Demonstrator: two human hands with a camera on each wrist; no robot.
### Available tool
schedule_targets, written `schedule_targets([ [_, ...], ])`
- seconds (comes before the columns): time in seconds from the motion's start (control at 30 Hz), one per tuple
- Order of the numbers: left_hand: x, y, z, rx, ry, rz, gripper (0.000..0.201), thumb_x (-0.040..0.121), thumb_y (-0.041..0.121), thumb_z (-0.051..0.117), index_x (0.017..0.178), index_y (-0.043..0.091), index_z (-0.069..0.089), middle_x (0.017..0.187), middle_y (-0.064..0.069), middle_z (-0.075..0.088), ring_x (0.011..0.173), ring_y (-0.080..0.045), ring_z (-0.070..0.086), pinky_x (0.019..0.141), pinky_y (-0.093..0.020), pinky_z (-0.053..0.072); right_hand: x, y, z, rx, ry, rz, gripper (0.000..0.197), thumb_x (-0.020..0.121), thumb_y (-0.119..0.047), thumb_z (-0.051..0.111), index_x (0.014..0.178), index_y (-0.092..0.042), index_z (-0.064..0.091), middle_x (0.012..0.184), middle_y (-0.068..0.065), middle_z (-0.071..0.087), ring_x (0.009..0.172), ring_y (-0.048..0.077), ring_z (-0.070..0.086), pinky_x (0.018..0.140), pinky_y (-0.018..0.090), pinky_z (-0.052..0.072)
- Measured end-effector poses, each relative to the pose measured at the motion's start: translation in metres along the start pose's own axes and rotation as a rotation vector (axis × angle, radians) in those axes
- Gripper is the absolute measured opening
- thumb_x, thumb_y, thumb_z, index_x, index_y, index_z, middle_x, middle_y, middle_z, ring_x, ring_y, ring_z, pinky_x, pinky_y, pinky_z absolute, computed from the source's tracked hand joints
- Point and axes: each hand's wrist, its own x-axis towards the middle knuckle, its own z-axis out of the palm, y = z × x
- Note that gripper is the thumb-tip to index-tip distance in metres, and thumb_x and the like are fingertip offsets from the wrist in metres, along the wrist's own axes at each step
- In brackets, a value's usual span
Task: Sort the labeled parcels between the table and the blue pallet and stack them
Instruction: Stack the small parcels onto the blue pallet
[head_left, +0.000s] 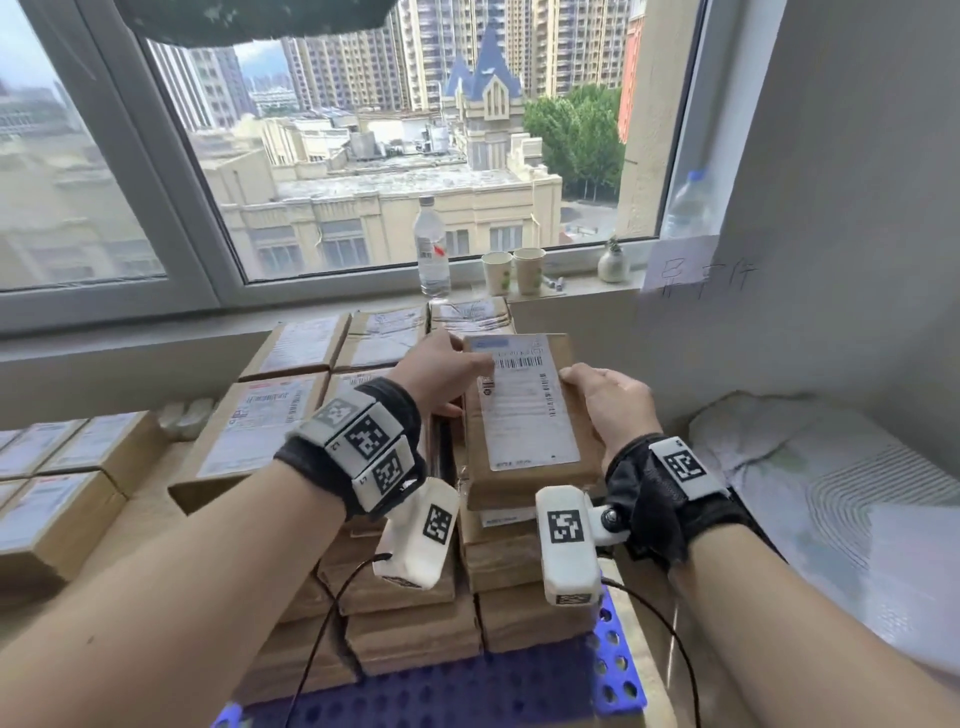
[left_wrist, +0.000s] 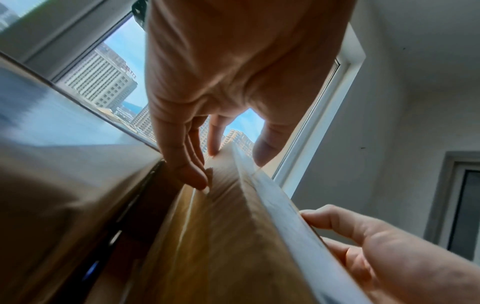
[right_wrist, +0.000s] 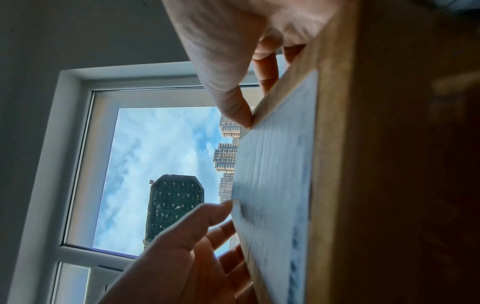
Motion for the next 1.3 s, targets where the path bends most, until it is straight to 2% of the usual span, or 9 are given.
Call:
schedule_targets([
  [0.1,0.000,-0.002,0.000,0.042,0.029,-0.032,0.036,0.091,0.014,0.056,0.125,0.006,0.045,0.117,-0.010,0.057,0.096,-0.017,0.055,0.080,-0.034,0.056,0.001,0.002,0.005,-0.054,-0.013,0.011,0.004,0.078,-0.019,0.069,0.080,-0.015,0.069,0.076,0.002,0.069,0.064,0.017,0.059,0.060,0.027,0.048],
  [0.17,0.003,-0.004,0.000,0.063,0.049,-0.009,0.056,0.091,0.012,0.057,0.141,0.001,0.035,0.115,-0.006,0.049,0.092,-0.015,0.053,0.084,-0.034,0.055,0.000,0.005,0.010,-0.077,0.006,0.016,0.003,0.076,-0.015,0.067,0.075,-0.018,0.068,0.077,0.003,0.070,0.070,0.021,0.062,0.073,0.037,0.056],
  [0.23,0.008,-0.007,-0.003,0.066,0.062,0.012,0.062,0.090,0.013,0.059,0.144,0.000,0.033,0.123,-0.008,0.051,0.098,-0.017,0.053,0.091,-0.038,0.053,-0.002,0.007,0.013,-0.090,0.015,0.008,0.007,0.072,-0.014,0.066,0.074,-0.020,0.068,0.081,0.003,0.072,0.079,0.025,0.066,0.084,0.044,0.056],
  [0.37,0.009,-0.016,-0.018,0.040,0.093,0.030,0.050,0.087,0.017,0.063,0.134,0.007,0.049,0.125,-0.008,0.056,0.107,-0.022,0.056,0.098,-0.042,0.049,-0.003,0.012,0.015,-0.140,0.024,0.002,0.009,0.074,-0.017,0.067,0.075,-0.025,0.066,0.089,0.000,0.072,0.087,0.023,0.069,0.087,0.041,0.056],
  [0.47,0.009,-0.027,-0.041,-0.008,0.169,0.044,0.040,0.087,0.016,0.063,0.125,0.008,0.057,0.120,-0.006,0.059,0.108,-0.024,0.055,0.092,-0.034,0.046,-0.006,0.013,0.019,-0.157,0.053,-0.018,0.004,0.069,-0.025,0.066,0.072,-0.027,0.066,0.089,-0.003,0.072,0.090,0.023,0.068,0.088,0.043,0.055],
  [0.6,0.010,-0.049,-0.080,-0.083,0.277,-0.009,0.038,0.089,0.015,0.063,0.126,0.008,0.058,0.117,-0.005,0.059,0.100,-0.017,0.051,0.085,-0.027,0.039,-0.008,0.015,0.030,-0.168,0.088,-0.031,0.005,0.074,-0.022,0.066,0.072,-0.026,0.065,0.085,-0.004,0.071,0.089,0.023,0.068,0.087,0.041,0.055],
  [0.9,0.004,-0.109,-0.132,-0.067,0.375,-0.191,0.040,0.087,0.016,0.064,0.125,0.005,0.057,0.125,-0.011,0.058,0.105,-0.024,0.050,0.086,-0.032,0.037,-0.011,0.016,0.048,-0.199,0.124,-0.042,0.006,0.078,-0.020,0.065,0.079,-0.025,0.066,0.085,-0.004,0.069,0.084,0.021,0.066,0.084,0.034,0.054],
  [1.13,0.002,-0.124,-0.137,-0.119,0.352,-0.220,0.039,0.085,0.015,0.066,0.122,0.008,0.058,0.122,-0.010,0.059,0.110,-0.026,0.052,0.098,-0.039,0.041,-0.010,0.016,0.049,-0.216,0.147,-0.031,0.006,0.076,-0.019,0.065,0.075,-0.025,0.067,0.082,-0.004,0.069,0.080,0.020,0.065,0.083,0.034,0.055],
  [1.3,0.002,-0.125,-0.136,-0.157,0.346,-0.211,0.038,0.085,0.016,0.066,0.121,0.010,0.056,0.122,-0.009,0.057,0.112,-0.027,0.051,0.101,-0.043,0.041,-0.012,0.014,0.050,-0.226,0.146,-0.027,0.013,0.079,-0.017,0.065,0.089,-0.023,0.070,0.080,-0.006,0.067,0.076,0.017,0.062,0.081,0.030,0.052],
])
